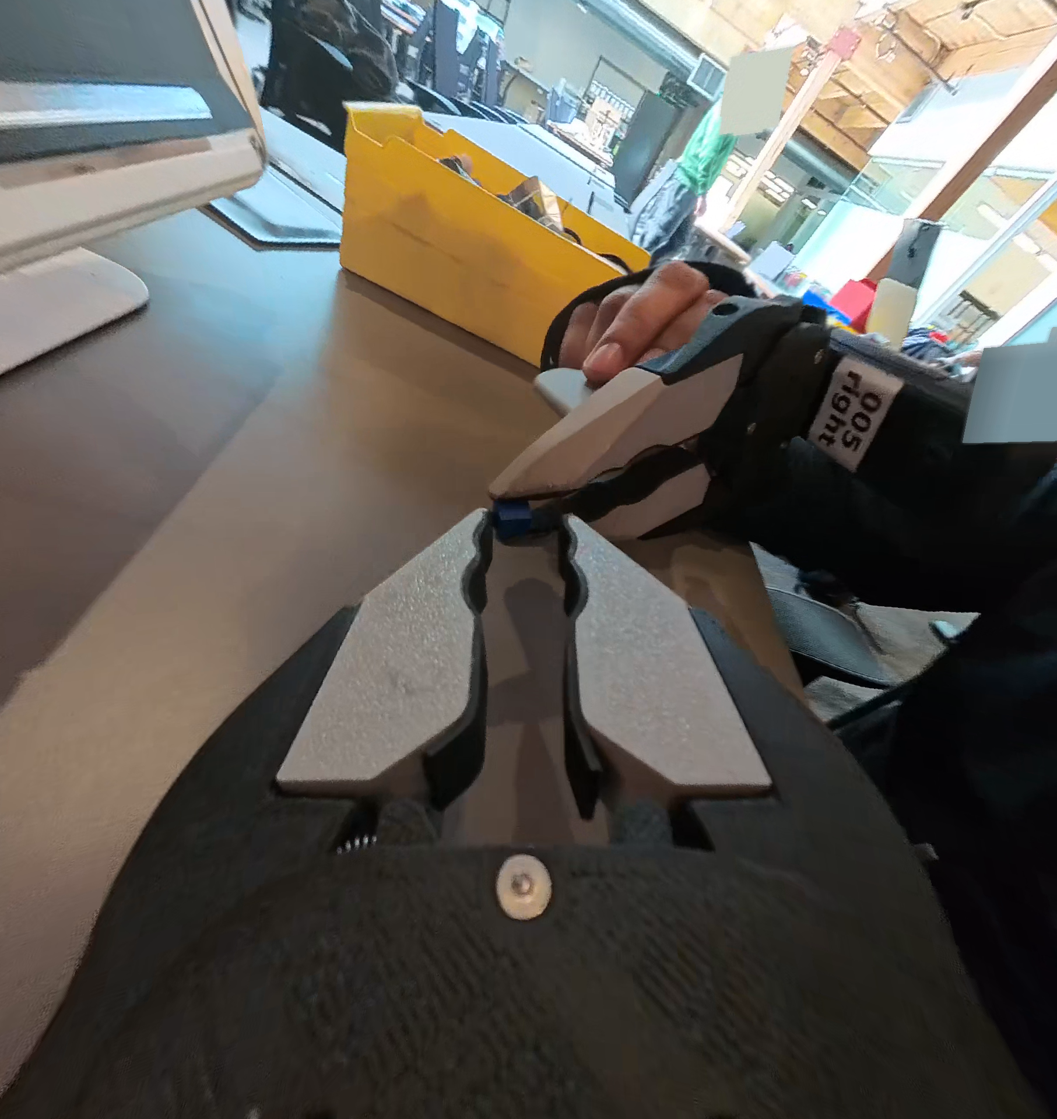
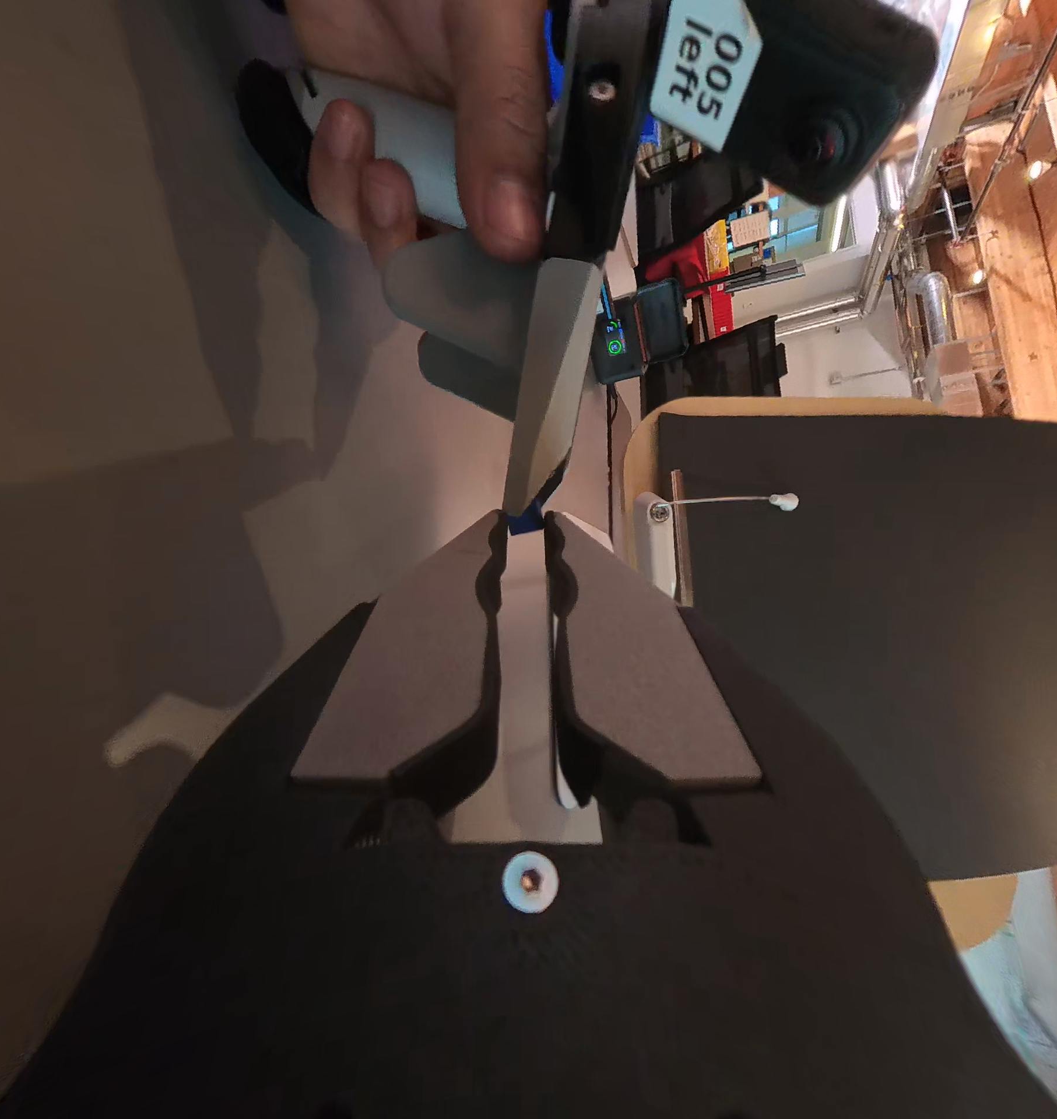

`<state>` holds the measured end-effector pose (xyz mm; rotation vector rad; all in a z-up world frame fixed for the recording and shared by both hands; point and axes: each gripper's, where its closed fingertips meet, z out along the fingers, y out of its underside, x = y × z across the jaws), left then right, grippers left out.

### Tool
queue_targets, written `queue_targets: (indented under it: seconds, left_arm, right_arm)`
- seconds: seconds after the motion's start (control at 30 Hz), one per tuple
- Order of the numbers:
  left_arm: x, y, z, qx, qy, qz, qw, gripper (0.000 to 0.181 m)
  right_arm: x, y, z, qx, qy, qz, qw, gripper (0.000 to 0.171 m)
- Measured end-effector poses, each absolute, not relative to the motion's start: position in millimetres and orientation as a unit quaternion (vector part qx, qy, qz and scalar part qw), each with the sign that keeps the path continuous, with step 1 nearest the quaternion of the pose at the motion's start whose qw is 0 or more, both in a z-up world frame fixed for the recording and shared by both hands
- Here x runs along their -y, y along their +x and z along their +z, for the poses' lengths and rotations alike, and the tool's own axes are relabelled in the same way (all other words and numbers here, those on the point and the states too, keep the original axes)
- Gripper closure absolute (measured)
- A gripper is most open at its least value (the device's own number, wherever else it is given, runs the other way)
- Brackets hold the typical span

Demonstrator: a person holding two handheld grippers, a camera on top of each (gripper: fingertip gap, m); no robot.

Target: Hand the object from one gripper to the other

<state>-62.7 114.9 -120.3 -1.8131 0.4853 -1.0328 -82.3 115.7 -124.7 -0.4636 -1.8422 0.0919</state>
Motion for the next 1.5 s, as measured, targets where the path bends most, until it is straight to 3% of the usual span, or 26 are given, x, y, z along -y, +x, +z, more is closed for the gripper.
queue_targets:
  seconds: [0.27,0.4,0.47,0.7,1.07,1.2,1.5]
  left_arm:
    - [-119.2,-67.2,-127.8,-0.205,-0.763,-0.392,0.471,0.173]
    - [-132.7,-83.4,-126.5,-0.273,-0.763,-0.205,0.549,0.173]
    - [-133.7,-85.6,-121.8,-0.315,-0.746,-0.113,0.576,0.173]
    - [-134.8,-88.7,-128.6,-0.462,-0.658,0.211,0.556,0.173]
    - [-136.5,-87.8,-124.6,-0.487,-0.612,0.313,0.539,0.173]
    - [-135.3,-85.9,-125.3,-0.498,-0.602,0.322,0.535,0.173]
    - [-135.0,-81.8,-127.2,-0.471,-0.633,0.255,0.559,0.172]
  right_arm:
    - [-112.0,-82.3,-128.3,0.795,-0.201,0.020,0.572,0.163]
    - [-130.2,-83.2,-136.4,0.784,-0.324,0.115,0.517,0.150]
    - [-138.7,-83.5,-137.8,0.763,-0.394,0.185,0.478,0.152]
    - [-138.6,-84.3,-121.9,0.645,-0.527,0.448,0.324,0.146]
    - [-122.6,-90.1,-126.0,0.569,-0.554,0.577,0.190,0.162]
    - [-121.2,-90.2,-124.9,0.549,-0.555,0.605,0.158,0.158]
    - [-127.3,-90.5,-129.4,0.567,-0.567,0.568,0.185,0.162]
